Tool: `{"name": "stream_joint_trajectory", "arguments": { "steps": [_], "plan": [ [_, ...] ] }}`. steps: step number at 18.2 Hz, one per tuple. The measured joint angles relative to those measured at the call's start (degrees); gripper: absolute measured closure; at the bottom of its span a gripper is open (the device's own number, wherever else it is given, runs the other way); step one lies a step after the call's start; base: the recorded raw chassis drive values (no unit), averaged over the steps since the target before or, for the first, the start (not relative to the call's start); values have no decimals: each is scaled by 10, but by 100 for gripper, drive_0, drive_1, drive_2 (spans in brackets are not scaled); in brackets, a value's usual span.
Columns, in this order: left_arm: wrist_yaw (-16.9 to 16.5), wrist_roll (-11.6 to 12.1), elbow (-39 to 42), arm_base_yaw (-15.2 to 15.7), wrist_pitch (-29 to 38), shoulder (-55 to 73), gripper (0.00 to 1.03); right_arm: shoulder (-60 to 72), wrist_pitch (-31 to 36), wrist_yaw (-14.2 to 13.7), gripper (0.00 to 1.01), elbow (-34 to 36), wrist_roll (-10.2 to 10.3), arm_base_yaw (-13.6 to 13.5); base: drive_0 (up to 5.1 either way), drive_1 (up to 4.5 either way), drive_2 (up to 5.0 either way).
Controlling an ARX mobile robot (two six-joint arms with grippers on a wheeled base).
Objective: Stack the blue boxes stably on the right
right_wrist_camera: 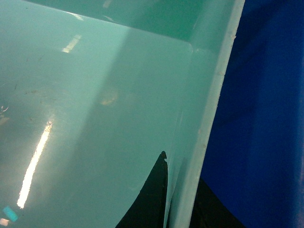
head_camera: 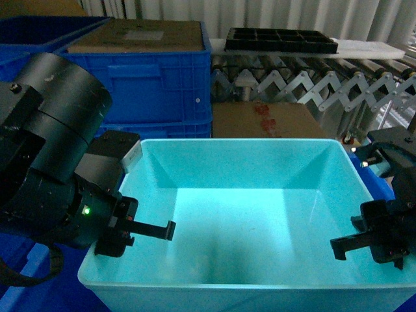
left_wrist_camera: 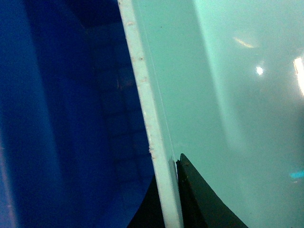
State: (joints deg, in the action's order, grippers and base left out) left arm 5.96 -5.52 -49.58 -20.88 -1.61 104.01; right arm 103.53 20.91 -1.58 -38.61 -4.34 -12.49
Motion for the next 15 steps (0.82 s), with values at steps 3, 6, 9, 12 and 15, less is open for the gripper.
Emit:
{"name": "stream_joint_trajectory", "arguments": {
  "steps": [3, 6, 9, 12, 15],
  "plan": [
    [1, 5, 0, -5, 10, 33, 101, 27, -3, 0, 94, -7, 3, 2, 0, 0, 0],
    [4, 8, -26, -11, -3, 57, 101, 37, -12, 3, 94, -18, 2, 9, 0, 0, 0],
    [9, 16, -63, -13, -14, 64, 101, 40, -11, 2, 94, -31, 2, 20, 0, 0, 0],
    [9, 25, -75, -14, -21, 66, 101, 41, -11, 2, 94, -39, 1, 20, 0, 0, 0],
    [10, 26, -76, -14, -23, 67, 101, 42, -10, -2, 94, -41, -2, 20, 0, 0, 0]
  ]
}}
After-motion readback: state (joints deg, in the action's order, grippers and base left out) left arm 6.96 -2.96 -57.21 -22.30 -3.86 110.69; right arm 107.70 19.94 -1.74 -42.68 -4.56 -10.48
